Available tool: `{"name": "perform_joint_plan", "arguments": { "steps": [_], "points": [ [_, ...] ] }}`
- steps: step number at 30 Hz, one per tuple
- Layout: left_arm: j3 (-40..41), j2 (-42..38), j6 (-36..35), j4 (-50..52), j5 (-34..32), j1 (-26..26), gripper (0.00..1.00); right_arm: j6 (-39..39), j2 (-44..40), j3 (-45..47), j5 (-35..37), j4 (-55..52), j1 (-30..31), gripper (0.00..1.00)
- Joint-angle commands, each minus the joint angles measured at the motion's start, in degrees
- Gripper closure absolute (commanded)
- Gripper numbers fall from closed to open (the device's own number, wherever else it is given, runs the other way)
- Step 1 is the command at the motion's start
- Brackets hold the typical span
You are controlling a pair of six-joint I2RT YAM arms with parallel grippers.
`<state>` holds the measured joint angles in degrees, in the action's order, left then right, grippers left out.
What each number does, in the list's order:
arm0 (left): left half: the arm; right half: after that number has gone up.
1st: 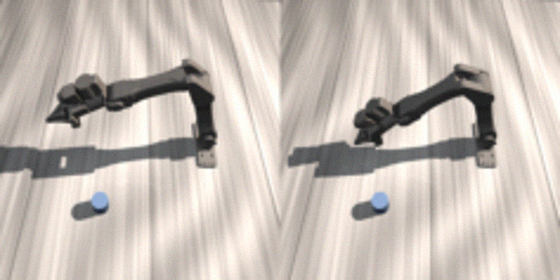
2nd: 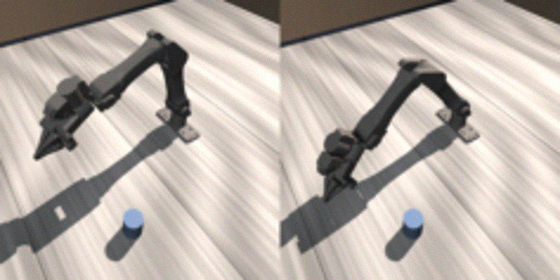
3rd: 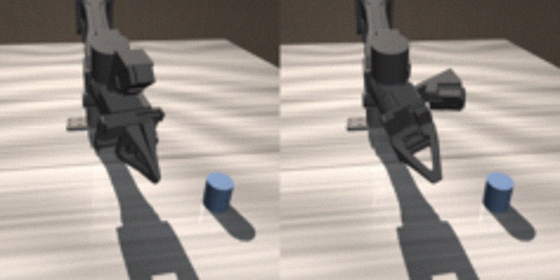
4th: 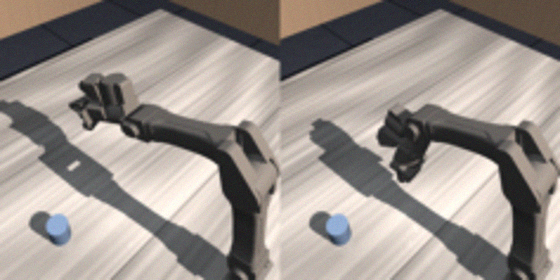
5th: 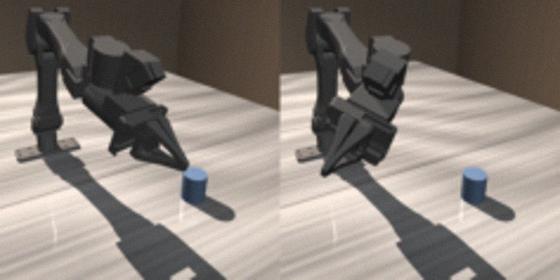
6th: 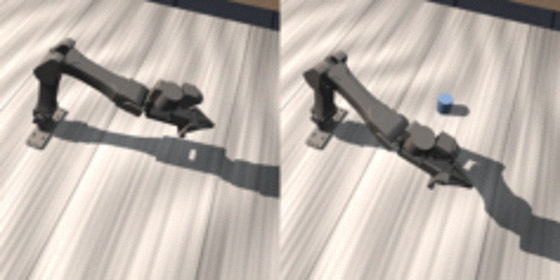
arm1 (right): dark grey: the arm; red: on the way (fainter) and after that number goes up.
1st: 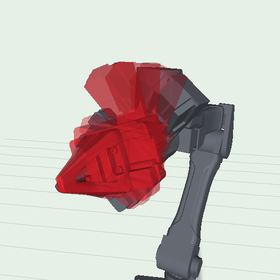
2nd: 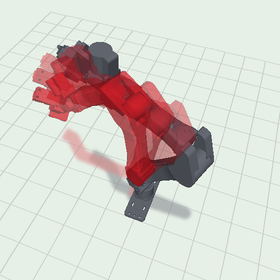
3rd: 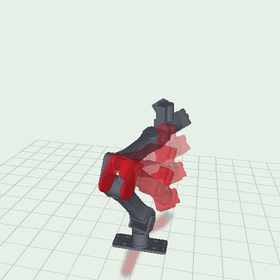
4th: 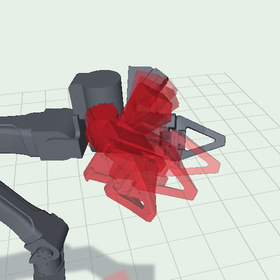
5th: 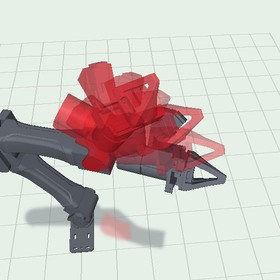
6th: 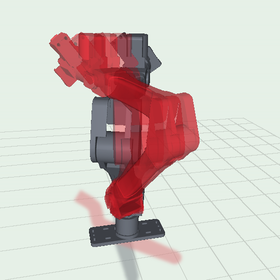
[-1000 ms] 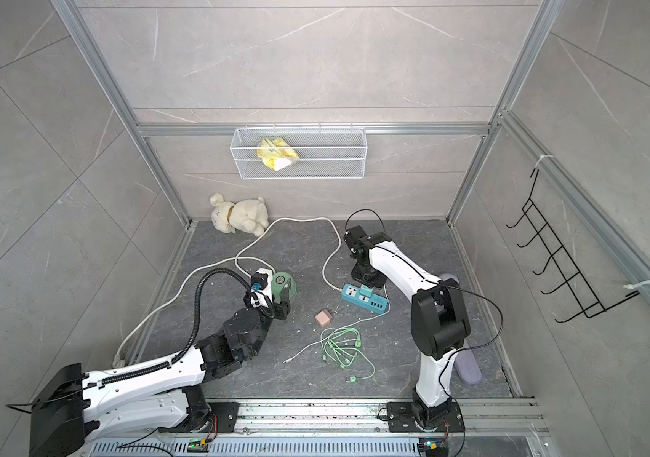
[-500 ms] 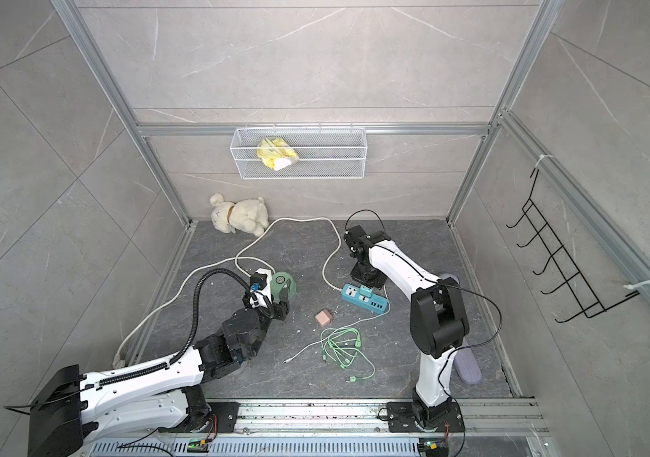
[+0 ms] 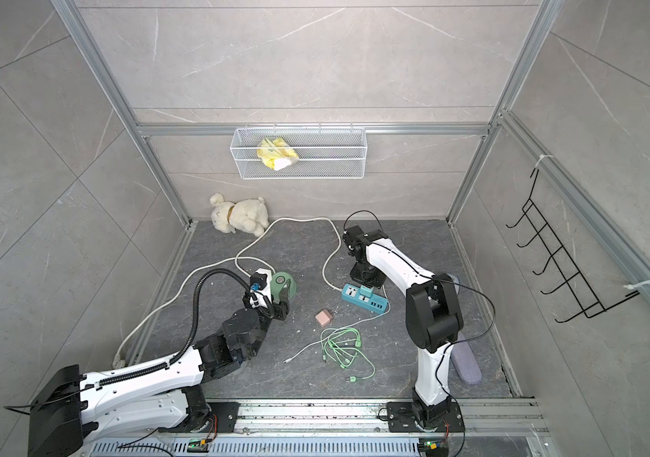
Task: Charge the cordless meat grinders
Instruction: Insert the charging cable into the plug, then pick up the charging cable from the center of the board.
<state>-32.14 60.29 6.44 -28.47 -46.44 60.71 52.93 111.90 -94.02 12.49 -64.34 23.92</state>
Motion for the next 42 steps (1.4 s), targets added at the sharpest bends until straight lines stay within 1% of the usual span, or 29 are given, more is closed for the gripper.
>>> {"name": "perform_joint_plan", "arguments": {
  "steps": [1,8,9,10,12,13,16,22,23,25,27,28,29,32,33,35,36,38,41,42],
  "points": [
    [-1.6,-0.7,-0.4,-1.4,-1.2,-0.4,0.37,-0.9,3.6,-0.8,-0.7,-0.3,-0.2,1.0],
    [-1.4,-1.0,-0.3,-1.2,-1.6,-0.4,0.37,-1.0,4.1,-0.2,-1.0,-0.1,-0.2,1.0],
    [-1.5,-1.1,-0.3,-1.2,-1.7,-0.5,0.37,-0.8,3.5,-0.1,-0.8,-0.2,-0.2,0.96],
    [-1.4,-1.0,-0.3,-1.2,-1.7,-0.4,0.37,-0.6,2.9,0.0,-0.5,0.0,-0.1,0.84],
    [-1.5,-0.8,-0.4,-1.2,-1.7,-0.5,0.37,-0.5,1.4,0.5,-0.4,0.8,0.1,0.66],
    [-1.7,-0.6,-0.5,-1.2,-1.8,-0.4,0.37,-0.5,0.7,0.5,-0.3,0.9,0.2,0.6],
    [-2.0,-0.2,-0.6,-1.1,-1.8,-0.4,0.37,-0.2,-1.1,0.8,-0.4,1.3,0.3,0.51],
    [-2.4,-0.7,-0.7,0.1,-1.9,-0.4,0.37,0.2,-5.9,1.3,-0.5,0.9,0.3,0.43],
    [-2.7,-0.9,-0.7,1.3,-1.9,-0.4,0.37,0.2,-7.5,1.7,-0.2,0.6,0.1,0.43],
    [-3.7,-1.9,0.1,5.7,-1.4,-0.5,0.37,0.2,-11.5,3.2,0.1,0.2,-0.5,0.38],
    [-6.1,-3.8,3.5,15.2,0.8,-0.6,0.37,-1.5,-16.9,5.4,0.2,0.2,-1.6,0.38],
    [-7.7,-4.9,6.8,21.8,2.3,-0.7,0.37,-3.0,-20.1,6.4,0.5,0.4,-2.0,0.38],
    [-10.1,-6.0,11.4,29.6,4.2,-0.8,0.36,-5.1,-23.4,7.5,1.1,0.6,-2.3,0.37],
    [-16.4,-7.4,30.5,52.5,6.8,-1.0,0.35,-13.2,-32.7,10.2,1.8,2.3,-2.8,0.37],
    [-17.5,-7.5,36.1,58.2,9.2,-0.9,0.35,-16.3,-35.6,11.5,1.0,3.9,-2.8,0.38],
    [-17.8,-7.8,40.4,63.2,16.3,-1.0,0.35,-22.1,-39.4,13.9,-1.7,8.0,-2.8,0.39],
    [-17.0,-7.8,41.2,63.8,20.4,-1.0,0.36,-23.8,-40.9,15.1,-2.7,9.8,-2.8,0.4],
    [-15.3,-7.4,42.9,63.8,25.6,-1.0,0.36,-26.4,-42.1,16.8,-5.8,12.8,-2.8,0.4],
    [-13.7,-4.5,42.4,60.1,30.6,-1.0,0.39,-28.0,-43.3,17.5,-12.1,15.3,-2.8,0.4],
    [-14.2,-2.3,40.6,59.4,32.6,-1.0,0.39,-28.1,-44.6,18.8,-13.0,16.8,-2.8,0.4]
  ]
}}
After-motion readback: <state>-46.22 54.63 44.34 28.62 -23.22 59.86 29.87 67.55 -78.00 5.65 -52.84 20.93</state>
